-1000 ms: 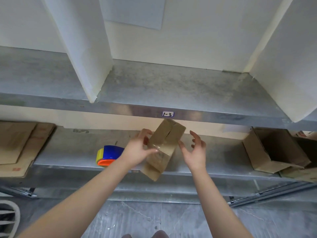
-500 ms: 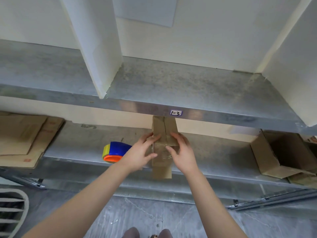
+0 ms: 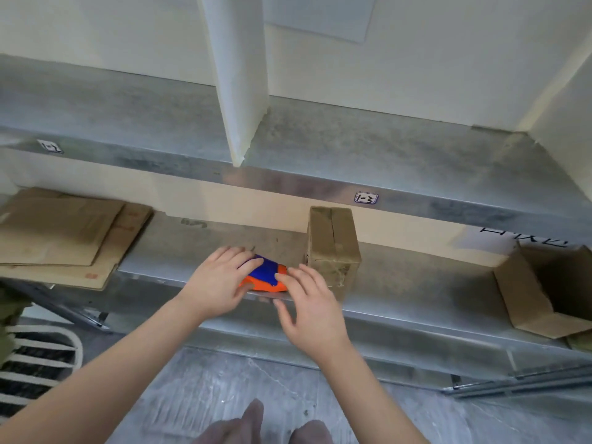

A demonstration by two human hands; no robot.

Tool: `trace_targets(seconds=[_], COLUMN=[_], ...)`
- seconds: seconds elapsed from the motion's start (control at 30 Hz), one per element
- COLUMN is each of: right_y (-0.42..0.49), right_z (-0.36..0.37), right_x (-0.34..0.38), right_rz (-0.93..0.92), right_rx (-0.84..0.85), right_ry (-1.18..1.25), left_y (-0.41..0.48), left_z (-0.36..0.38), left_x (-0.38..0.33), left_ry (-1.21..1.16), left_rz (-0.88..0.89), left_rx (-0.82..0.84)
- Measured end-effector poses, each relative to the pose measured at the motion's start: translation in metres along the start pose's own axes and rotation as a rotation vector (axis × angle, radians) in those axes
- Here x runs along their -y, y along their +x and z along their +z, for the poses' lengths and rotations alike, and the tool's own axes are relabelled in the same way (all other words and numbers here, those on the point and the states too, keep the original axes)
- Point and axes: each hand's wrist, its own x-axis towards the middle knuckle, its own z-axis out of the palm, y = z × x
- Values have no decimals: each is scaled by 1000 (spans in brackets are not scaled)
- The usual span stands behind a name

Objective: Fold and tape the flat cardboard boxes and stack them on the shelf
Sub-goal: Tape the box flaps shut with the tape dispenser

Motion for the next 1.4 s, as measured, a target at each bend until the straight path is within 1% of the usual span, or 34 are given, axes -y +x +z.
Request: trace_targets(seconds=[0.1, 0.17, 0.27, 0.37, 0.5, 0.63, 0.77, 0.97, 1.17, 1.27, 1.4], right_y=[12, 21, 28, 28, 31, 33, 33, 35, 38, 36, 29], right_z=[35, 55, 78, 92, 108, 120, 127, 137, 141, 141, 142], right_x=[9, 8, -2, -13, -18, -23, -29, -35, -42, -47, -48], right_rz=[64, 162, 303, 434, 585, 699, 727, 729, 699, 669, 652], right_rx=[103, 189, 249, 281, 283, 274, 271, 297, 321, 323, 335], right_ry=[47, 56, 22, 2, 4, -3, -13, -83, -119, -131, -105], left_y=[-7, -7, -2, 11, 33, 46, 51, 45, 42, 45, 44], left_z=[11, 19, 34, 47, 62, 71, 72, 69, 67, 67, 67], left_x=[16, 26, 42, 55, 66, 74, 87, 89, 83, 80, 79], left_ry=[-14, -38, -53, -75, -114, -228, -329, -429, -417, -396, -429], left_rz=[-9, -8, 7, 12, 53, 32, 47, 55, 52, 30, -2], left_rx=[49, 95, 164, 225, 309, 394, 433, 389, 359, 363, 382])
